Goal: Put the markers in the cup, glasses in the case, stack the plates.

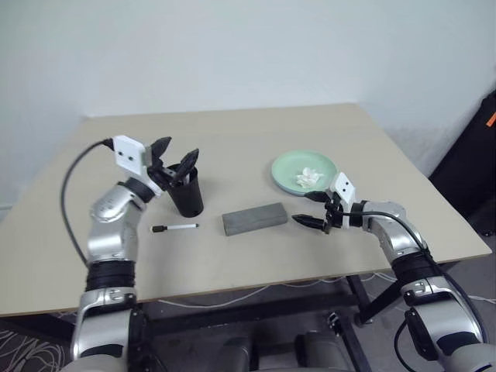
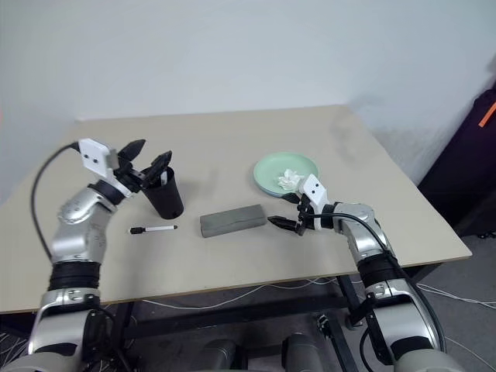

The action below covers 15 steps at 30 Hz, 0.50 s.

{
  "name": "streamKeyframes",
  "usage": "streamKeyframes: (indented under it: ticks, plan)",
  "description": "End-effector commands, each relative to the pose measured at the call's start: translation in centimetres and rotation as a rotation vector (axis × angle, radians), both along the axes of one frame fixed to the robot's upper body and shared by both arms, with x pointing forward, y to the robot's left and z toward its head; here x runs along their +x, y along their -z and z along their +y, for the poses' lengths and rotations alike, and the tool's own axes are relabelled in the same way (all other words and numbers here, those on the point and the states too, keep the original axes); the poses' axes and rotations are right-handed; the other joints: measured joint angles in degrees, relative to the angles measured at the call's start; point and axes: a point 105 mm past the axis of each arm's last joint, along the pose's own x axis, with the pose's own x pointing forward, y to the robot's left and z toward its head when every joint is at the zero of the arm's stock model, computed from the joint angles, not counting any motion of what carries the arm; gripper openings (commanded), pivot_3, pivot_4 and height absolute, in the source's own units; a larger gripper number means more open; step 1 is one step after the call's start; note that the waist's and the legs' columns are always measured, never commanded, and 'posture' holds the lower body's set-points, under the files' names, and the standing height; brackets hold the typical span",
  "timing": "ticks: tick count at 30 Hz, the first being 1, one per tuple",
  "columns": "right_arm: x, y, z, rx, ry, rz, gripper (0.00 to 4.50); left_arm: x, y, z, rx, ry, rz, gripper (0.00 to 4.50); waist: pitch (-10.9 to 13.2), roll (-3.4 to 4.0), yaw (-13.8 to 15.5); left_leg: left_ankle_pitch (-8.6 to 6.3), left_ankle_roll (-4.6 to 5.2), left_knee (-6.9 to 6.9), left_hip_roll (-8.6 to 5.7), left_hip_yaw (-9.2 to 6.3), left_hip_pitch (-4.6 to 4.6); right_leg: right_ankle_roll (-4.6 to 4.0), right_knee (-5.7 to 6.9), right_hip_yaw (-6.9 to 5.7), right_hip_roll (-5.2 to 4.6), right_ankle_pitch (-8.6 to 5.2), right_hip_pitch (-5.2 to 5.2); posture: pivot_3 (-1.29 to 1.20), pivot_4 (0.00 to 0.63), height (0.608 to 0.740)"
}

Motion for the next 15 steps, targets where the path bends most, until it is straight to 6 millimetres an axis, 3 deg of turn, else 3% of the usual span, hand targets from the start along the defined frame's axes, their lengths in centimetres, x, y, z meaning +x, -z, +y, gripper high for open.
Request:
streamKeyframes:
  ticks: [1,7,10,12,15]
  plan:
    - [0.4,-2.1,0.1,0.025,-0.009,-0.067,4.28,-1.6,-2.5,-0.9,0.026,0.127,-0.024,3.85,0.0,0.01,0.0,0.00,0.00,-0.03,0.00,0.00,0.02,0.00,0.00,0.00,-0.01,-0.01,0.00,0.00,0.000,0.740]
    - [0.4,-2.1,0.1,0.022,-0.009,-0.068,4.28,-4.6,-0.2,-0.7,0.291,0.314,0.233,3.85,0.0,0.03,0.0,0.00,0.00,-0.07,0.01,0.01,0.02,-0.06,0.02,0.02,0.02,-0.04,-0.04,0.00,0.000,0.740]
    - [0.5,-2.1,0.1,0.021,-0.009,-0.068,4.28,-5.1,0.7,-0.5,0.365,0.338,0.314,3.85,0.0,0.04,0.1,0.00,0.00,-0.14,0.03,0.00,0.04,-0.16,0.01,0.00,0.00,-0.10,-0.03,0.00,0.000,0.740]
    - [0.5,-2.1,0.3,0.022,-0.010,-0.069,4.28,-5.5,2.8,0.4,0.551,0.343,0.438,3.85,0.0,0.05,0.1,0.00,0.00,-0.16,0.03,-0.03,0.02,-0.16,0.00,-0.04,-0.05,-0.11,-0.03,0.00,0.000,0.740]
    - [0.6,-2.1,0.5,0.023,-0.013,-0.069,4.28,-5.5,4.4,1.3,0.703,0.350,0.535,3.85,0.0,0.07,0.1,0.00,-0.01,-0.24,0.04,0.01,0.00,-0.17,-0.01,-0.02,-0.05,-0.11,-0.07,0.00,0.000,0.740]
